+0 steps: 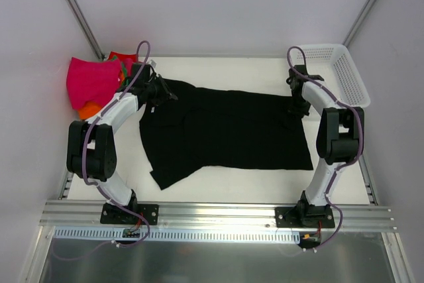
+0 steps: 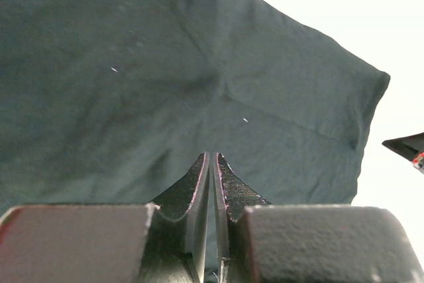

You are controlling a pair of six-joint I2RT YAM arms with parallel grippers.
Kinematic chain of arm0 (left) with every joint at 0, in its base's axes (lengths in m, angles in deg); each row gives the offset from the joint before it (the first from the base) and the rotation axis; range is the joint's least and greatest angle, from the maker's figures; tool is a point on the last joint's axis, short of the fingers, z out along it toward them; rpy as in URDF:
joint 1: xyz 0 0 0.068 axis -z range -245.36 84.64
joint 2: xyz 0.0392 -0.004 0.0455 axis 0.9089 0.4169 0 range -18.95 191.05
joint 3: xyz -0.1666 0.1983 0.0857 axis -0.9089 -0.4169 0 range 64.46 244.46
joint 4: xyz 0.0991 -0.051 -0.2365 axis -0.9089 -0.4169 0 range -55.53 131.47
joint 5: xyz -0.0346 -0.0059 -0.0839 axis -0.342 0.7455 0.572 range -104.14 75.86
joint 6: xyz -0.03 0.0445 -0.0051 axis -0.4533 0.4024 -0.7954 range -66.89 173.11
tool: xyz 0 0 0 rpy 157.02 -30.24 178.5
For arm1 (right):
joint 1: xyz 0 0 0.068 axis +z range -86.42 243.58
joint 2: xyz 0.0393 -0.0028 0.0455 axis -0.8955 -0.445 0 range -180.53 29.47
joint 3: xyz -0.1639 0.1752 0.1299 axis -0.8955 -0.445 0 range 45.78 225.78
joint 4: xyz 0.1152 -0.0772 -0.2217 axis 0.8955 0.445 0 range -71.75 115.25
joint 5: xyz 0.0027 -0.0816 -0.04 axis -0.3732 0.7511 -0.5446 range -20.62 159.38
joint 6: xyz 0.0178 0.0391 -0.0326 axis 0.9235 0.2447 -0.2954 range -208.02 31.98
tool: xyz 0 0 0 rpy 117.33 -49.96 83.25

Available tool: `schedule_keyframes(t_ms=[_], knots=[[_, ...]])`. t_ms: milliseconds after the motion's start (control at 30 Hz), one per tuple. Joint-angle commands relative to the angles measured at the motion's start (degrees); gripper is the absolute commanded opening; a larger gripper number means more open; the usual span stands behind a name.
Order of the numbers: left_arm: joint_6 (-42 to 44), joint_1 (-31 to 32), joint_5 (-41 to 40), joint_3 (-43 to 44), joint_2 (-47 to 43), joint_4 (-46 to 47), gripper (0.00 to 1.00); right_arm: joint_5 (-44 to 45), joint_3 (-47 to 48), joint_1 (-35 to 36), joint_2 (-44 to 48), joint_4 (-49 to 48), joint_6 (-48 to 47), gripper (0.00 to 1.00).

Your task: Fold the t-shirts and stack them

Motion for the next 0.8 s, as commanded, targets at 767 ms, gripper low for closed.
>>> schedule_keyframes(t_ms=[767], knots=[[-0.4, 4.5, -1.8, -3.5, -4.8, 1.2, 0.06, 9.8, -7.6, -1.8, 8.5, 4.2, 8.9, 0.0]])
